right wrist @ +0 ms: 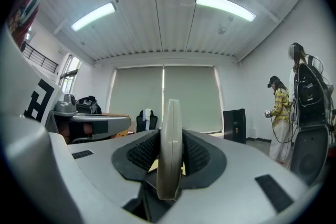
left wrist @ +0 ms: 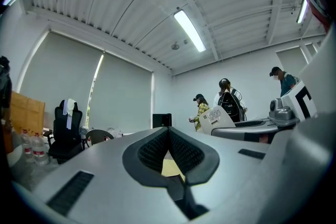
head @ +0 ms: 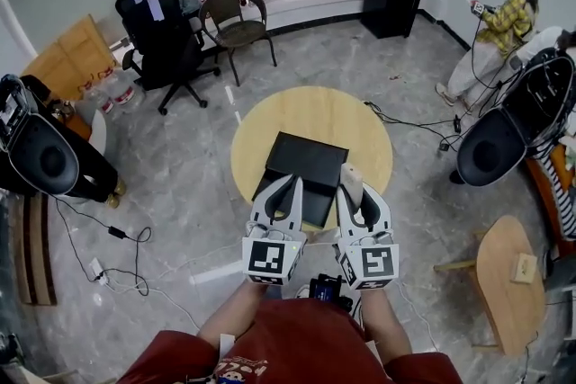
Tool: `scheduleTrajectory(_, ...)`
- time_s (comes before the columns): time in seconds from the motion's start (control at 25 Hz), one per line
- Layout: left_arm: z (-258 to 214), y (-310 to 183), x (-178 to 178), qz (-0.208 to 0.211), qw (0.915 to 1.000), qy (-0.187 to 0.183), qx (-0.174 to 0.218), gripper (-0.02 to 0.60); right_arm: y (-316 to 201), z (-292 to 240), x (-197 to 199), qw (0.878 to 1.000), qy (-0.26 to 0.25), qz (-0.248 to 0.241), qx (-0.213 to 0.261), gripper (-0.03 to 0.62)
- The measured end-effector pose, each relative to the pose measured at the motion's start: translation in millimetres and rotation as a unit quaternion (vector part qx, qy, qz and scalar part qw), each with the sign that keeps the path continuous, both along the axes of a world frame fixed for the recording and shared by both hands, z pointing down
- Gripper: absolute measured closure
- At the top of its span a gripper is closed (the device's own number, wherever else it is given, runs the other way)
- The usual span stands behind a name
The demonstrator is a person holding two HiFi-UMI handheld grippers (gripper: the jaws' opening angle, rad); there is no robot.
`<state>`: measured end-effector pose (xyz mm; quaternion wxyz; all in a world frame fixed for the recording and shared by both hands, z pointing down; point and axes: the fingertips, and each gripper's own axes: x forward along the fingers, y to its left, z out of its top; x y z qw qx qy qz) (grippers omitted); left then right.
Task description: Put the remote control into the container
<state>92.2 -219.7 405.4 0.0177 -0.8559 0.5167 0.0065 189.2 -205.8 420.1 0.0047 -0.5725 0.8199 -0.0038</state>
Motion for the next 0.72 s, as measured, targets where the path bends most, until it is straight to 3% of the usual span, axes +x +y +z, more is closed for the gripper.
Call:
scheduleTrajectory(0.28,4.3,-29.4,-10.6,0.022,0.9997,0.008,0.003,0.566,-26.7,4.9,-15.7,1.000,0.015,0.014,-0.001,0.462)
scheduleTrajectory(0.72,2.2,-101.5,-82.5,0.035,0.9992,0.018,0.000,0.566,-97.2,1.6,-89.5,0.999,0.032,0.022,-0.007,0.462)
